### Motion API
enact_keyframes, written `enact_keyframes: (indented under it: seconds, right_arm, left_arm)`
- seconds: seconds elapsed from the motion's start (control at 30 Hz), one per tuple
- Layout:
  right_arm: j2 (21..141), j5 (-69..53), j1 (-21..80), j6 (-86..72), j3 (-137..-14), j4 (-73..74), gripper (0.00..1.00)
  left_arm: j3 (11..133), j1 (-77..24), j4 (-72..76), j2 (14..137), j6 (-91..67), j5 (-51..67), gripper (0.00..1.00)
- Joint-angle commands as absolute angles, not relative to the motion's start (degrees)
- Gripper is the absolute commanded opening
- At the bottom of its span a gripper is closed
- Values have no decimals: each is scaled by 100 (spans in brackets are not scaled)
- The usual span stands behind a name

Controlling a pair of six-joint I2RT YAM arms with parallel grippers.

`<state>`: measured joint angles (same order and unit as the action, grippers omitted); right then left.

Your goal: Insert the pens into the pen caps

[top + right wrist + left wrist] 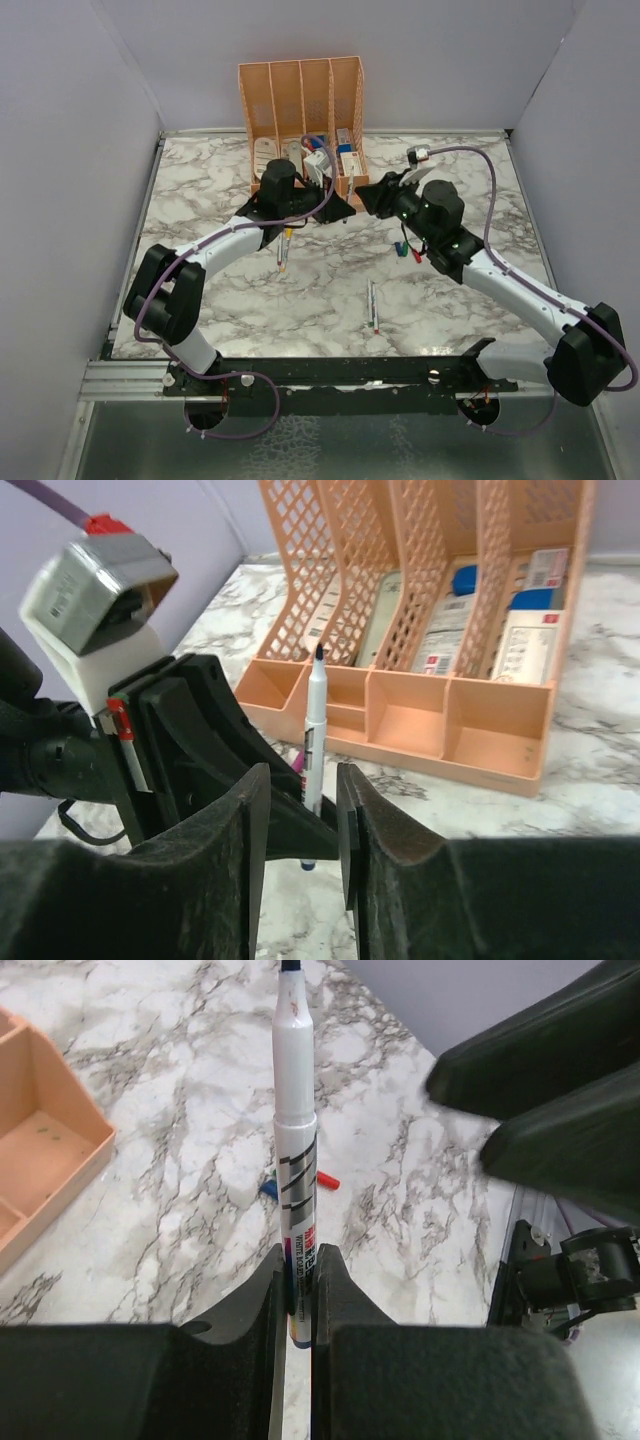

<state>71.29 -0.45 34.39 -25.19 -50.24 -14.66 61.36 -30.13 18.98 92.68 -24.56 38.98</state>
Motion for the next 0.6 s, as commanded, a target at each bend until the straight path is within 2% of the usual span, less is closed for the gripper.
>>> enact_keyframes:
  seconds: [0.0,0.1,0.33,0.57]
  right_arm:
    - [6709,1091,3433,-2243,-5331,-456,36]
    - [6783,1378,3241,-2302,-5477,359,40]
    - [7772,839,2480,-2401,-5829,1997,39]
    - [8595,583,2461,-2191,-5916,2294,38]
  left_arm:
    - [5982,-3022,1562,9110,-2320,3446,0]
    - [5950,-3019,1209,9070,-2148,3295,0]
    - [5802,-3021,894,9100,-2099,3321,0]
    - [5641,-3024,990,9156,-2260,3492,0]
